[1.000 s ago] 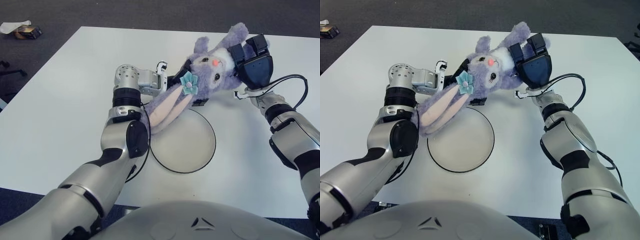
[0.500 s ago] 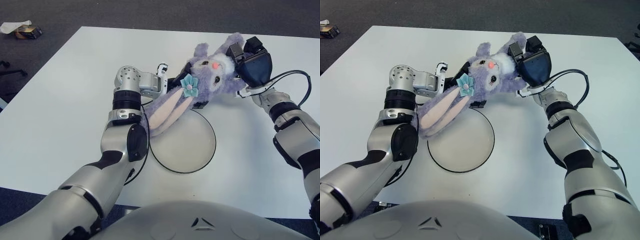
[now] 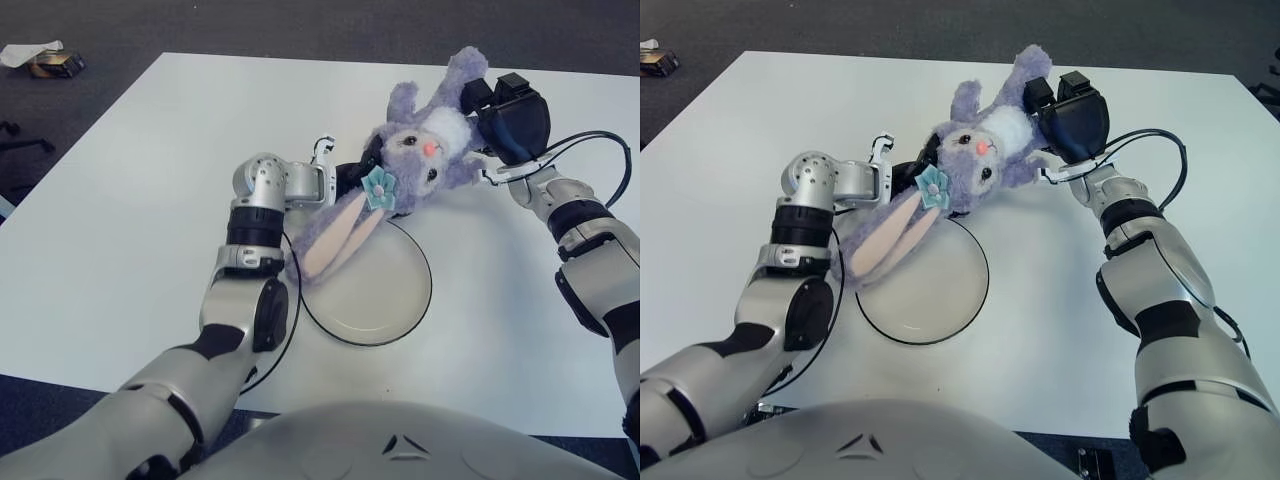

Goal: Put the doll into the plate.

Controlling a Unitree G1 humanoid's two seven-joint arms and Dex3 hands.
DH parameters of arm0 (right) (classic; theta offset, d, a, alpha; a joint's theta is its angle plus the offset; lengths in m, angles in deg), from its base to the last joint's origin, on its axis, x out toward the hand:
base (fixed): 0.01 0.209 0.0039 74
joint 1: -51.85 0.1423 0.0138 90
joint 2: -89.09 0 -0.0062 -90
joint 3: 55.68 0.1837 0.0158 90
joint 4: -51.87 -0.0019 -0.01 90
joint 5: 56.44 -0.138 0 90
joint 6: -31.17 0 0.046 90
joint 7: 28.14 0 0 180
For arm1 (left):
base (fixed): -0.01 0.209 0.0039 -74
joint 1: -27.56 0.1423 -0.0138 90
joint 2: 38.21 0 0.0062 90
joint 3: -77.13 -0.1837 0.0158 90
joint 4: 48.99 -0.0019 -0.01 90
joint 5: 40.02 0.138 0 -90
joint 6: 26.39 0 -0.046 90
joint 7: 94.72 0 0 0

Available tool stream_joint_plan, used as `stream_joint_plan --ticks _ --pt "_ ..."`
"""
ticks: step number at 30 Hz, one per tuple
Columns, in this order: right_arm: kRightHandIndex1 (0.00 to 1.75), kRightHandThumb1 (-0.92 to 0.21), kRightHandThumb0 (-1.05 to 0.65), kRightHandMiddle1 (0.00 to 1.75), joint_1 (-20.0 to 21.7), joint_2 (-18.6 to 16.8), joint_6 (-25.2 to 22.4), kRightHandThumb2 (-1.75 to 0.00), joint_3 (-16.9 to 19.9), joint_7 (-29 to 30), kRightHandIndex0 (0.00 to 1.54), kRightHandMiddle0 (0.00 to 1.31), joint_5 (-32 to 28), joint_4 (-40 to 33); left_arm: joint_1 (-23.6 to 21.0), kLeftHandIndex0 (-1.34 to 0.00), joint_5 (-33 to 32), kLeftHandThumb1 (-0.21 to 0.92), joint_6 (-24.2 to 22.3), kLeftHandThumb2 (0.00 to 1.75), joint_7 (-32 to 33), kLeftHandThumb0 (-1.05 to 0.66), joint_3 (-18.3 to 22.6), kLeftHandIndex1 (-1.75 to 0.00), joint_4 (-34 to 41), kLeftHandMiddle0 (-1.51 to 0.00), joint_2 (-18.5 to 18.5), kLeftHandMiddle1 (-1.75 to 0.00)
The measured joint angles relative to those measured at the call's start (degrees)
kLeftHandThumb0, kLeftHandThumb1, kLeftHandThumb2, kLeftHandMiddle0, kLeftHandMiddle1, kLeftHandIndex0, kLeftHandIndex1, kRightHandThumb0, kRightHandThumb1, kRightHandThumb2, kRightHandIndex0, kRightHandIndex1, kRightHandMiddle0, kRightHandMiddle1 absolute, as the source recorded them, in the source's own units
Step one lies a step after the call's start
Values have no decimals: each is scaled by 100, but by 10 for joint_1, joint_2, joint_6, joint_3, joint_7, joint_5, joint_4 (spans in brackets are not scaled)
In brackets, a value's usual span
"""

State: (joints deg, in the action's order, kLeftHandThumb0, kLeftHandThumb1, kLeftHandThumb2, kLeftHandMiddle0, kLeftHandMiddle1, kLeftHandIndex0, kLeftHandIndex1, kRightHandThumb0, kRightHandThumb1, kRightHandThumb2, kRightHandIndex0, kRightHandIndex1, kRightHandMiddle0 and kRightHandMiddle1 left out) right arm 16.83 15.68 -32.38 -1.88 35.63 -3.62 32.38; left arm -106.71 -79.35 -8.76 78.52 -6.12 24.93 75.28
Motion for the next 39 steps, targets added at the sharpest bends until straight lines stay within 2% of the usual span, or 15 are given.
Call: stream_joint_plan --ticks 1,3,7,15,22,24,27,33,39 --pt "174 -24 -32 174 0 1 -1 -140 3 -6 115 60 -2 -4 9 -32 10 72 18 80 -5 -38 -17 -175 15 -72 -2 -175" --pt "174 -29 -39 174 0 2 -3 -134 9 -24 123 59 -6 -12 28 -27 35 80 59 69 -19 -37 -49 -175 44 -59 -9 -175" --pt "175 -34 -46 175 -3 4 -9 -129 22 -64 130 59 -21 -29 59 -22 82 89 131 56 -39 -36 -96 -175 82 -43 -25 -174" --pt "175 -36 -47 175 -13 4 -12 -127 42 -122 132 58 -41 -56 97 -19 191 92 300 52 -43 -35 -160 -175 108 -32 -40 -159" --pt "175 -37 -47 175 -14 4 -14 -126 55 -148 132 58 -47 -71 116 -18 283 92 426 53 -32 -35 -196 -175 105 -24 -50 -135" --pt "175 -37 -47 175 -15 4 -14 -125 60 -156 132 57 -50 -76 118 -7 307 92 464 61 -27 -50 -203 -144 101 -20 -53 -127" --pt "175 -37 -47 175 -16 4 -15 -125 68 -167 132 57 -54 -81 122 -2 337 92 515 65 -19 -59 -208 -124 93 -18 -54 -121" --pt "175 -38 -47 175 -20 4 -23 -125 84 -184 132 57 -65 -94 131 0 398 92 618 72 6 -68 -212 -100 76 -18 -56 -114" --pt "175 -38 -47 175 -32 8 -41 -125 94 -203 132 57 -67 -101 132 0 447 92 719 74 43 -74 -210 -87 58 -13 -58 -108"
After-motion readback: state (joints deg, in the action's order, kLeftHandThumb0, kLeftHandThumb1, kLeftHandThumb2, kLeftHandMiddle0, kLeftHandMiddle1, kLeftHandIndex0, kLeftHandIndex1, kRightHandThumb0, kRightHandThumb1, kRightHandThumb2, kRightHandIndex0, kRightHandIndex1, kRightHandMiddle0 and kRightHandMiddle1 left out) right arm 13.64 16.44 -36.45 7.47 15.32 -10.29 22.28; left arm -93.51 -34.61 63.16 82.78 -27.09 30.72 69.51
